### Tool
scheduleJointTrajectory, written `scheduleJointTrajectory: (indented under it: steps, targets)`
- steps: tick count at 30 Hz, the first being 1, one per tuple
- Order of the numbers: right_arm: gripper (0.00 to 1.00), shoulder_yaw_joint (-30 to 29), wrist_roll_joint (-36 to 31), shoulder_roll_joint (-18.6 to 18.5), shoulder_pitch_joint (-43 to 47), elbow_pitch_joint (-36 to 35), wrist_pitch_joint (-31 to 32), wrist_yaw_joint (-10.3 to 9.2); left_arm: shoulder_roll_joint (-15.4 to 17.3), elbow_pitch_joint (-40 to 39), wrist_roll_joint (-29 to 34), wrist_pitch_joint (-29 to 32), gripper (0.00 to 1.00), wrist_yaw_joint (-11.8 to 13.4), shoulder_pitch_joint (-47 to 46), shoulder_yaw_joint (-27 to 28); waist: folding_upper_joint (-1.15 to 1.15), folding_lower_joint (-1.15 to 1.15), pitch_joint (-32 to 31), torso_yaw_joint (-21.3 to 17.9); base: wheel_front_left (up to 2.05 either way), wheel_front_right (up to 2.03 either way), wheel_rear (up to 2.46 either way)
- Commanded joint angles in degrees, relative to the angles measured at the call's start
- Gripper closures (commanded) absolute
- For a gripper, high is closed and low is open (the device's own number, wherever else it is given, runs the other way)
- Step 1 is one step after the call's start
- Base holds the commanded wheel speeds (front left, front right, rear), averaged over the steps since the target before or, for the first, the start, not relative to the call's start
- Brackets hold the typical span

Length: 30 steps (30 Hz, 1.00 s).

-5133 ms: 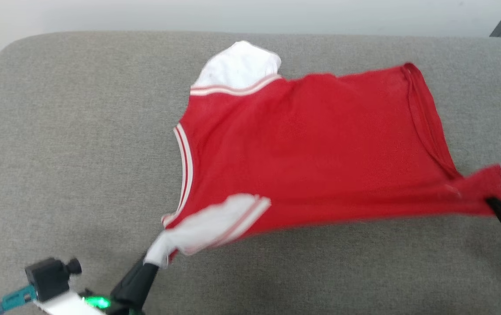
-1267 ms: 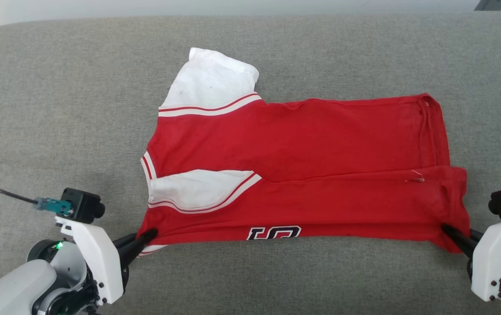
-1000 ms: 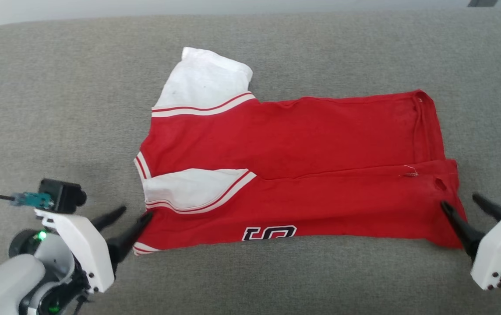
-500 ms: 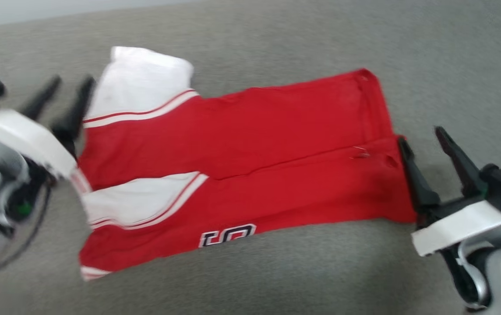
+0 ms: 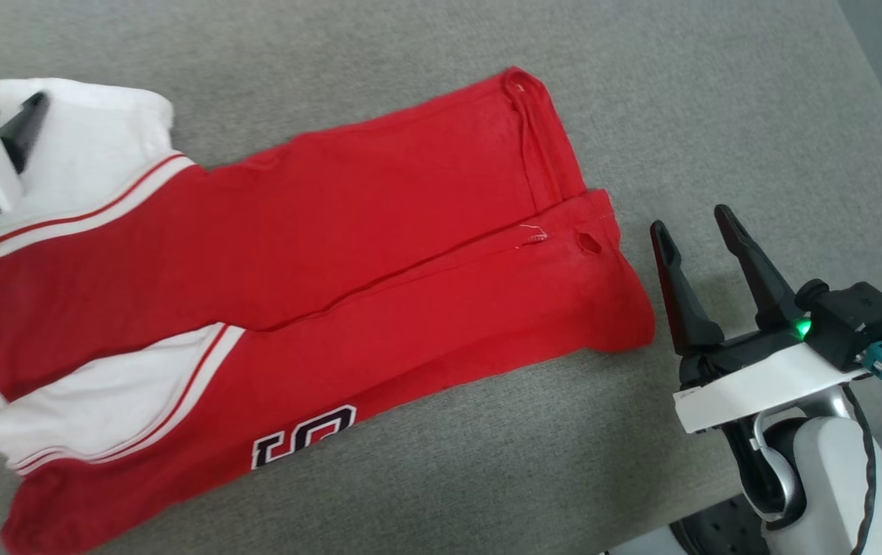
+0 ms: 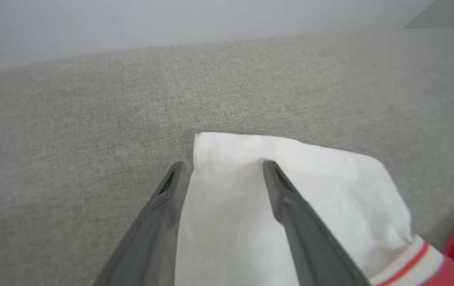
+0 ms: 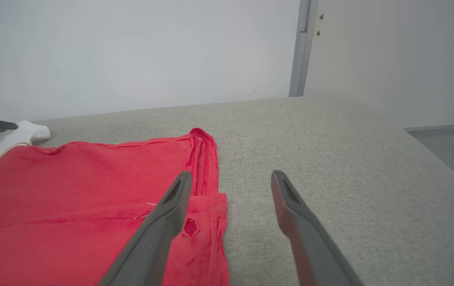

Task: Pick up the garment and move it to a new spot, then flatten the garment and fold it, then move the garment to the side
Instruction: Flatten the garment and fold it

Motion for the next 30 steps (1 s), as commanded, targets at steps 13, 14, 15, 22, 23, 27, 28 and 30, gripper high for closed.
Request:
scheduleJointTrajectory:
  steps: [13,14,15,22,23,27,28,30]
  targets:
    - [0.00,4.9,0.1,-4.4,-8.0,1.4,5.5,-0.02,-3.4,4.7,-0.3,16.2,1.00,-2.9,-5.4,-4.3,0.00,0.00,1.9,0.0,0.00,0.00,0.00]
    - [0.00,5.7,0.5,-5.3,-10.0,2.0,7.2,-0.02,-3.6,4.7,0.0,15.8,1.00,-3.2,-5.8,-4.4,0.00,0.00,2.1,0.2,0.00,0.00,0.00]
    - [0.00,6.8,1.1,-6.2,-12.0,3.1,9.1,-0.02,-4.2,4.6,-0.1,15.4,1.00,-3.3,-6.0,-4.5,0.00,0.00,2.2,0.6,0.00,0.00,0.00]
    - [0.00,11.9,8.3,-11.0,-28.5,14.3,22.4,-0.02,-9.1,3.9,0.4,12.3,1.00,-5.2,-8.1,-4.8,0.00,0.00,4.2,5.3,0.00,0.00,0.00]
    - [0.00,12.4,8.9,-11.6,-30.7,16.6,24.2,-0.02,-9.9,3.8,0.6,11.6,1.00,-5.5,-8.4,-4.9,0.00,0.00,4.4,6.1,0.00,0.00,0.00]
    - [0.00,17.0,11.6,-12.8,-37.9,24.2,31.3,-0.02,-12.0,4.3,1.0,9.6,1.00,-6.2,-8.8,-5.3,0.00,0.00,4.9,8.9,0.00,0.00,0.00]
    - [0.00,18.0,12.3,-13.0,-39.7,25.9,32.7,-0.02,-12.3,4.5,1.0,9.2,1.00,-6.4,-8.8,-5.4,0.00,0.00,5.0,9.4,0.00,0.00,0.00]
    - [0.00,19.4,14.2,-12.7,-42.3,28.8,35.1,-0.02,-13.1,4.8,1.0,8.5,1.00,-6.5,-8.8,-5.7,0.00,0.00,5.2,10.5,0.00,0.00,0.00]
